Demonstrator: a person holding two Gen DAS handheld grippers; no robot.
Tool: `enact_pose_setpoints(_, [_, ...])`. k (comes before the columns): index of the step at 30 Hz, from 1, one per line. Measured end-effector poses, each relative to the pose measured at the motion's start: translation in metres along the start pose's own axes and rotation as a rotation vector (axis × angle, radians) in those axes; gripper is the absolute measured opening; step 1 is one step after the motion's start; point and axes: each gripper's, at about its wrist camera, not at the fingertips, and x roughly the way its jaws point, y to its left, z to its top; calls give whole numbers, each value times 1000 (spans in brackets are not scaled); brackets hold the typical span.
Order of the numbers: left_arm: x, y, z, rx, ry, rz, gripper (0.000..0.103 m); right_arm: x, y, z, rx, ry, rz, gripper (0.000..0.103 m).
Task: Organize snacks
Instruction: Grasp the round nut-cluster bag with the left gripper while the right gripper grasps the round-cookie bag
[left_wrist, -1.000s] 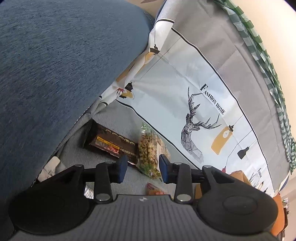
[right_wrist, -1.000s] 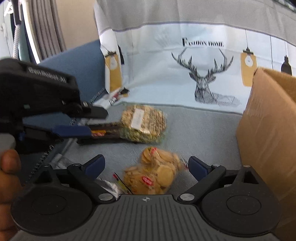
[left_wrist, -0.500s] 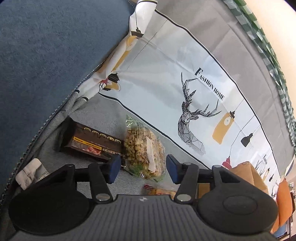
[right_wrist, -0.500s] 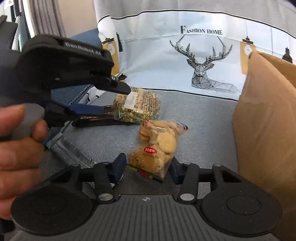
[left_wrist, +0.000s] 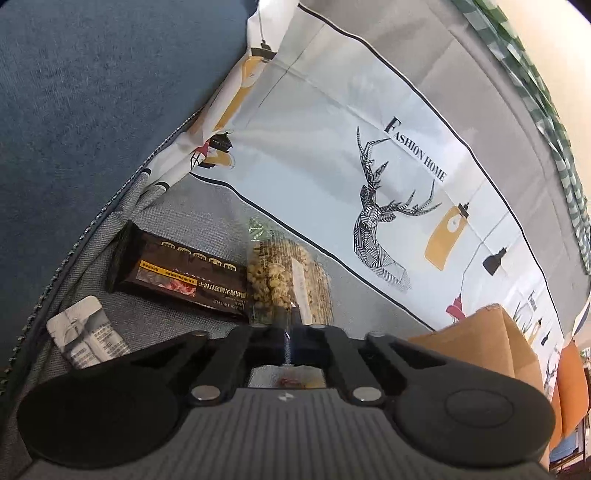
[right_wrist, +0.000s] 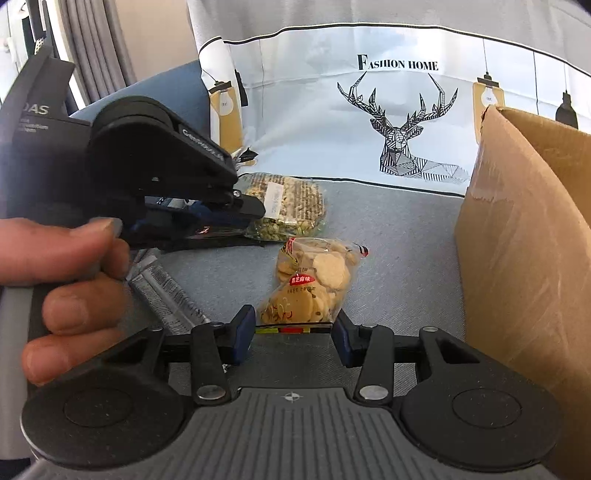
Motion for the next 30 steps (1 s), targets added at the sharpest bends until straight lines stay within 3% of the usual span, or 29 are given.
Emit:
enact_pose_setpoints(9, [-50,-1,7,-21,16,60,0,-9,4,3,10,8,20,45])
enact_pose_setpoints(13, [-56,-5,9,-99,50,63,0,-13,7,4,6,13,29,45])
enact_pose_setpoints(19, [-69,-48,8,24,26,85,9,-17,8,8,29,25,32,45])
enact_pose_setpoints(25, [-58,-56,-9,62,23,131,13,-19,6,9,45,43,36,45])
enact_pose_setpoints(30, [-38,-37,-16,22,-14,85,15,-17,3,12,58,57,34,45])
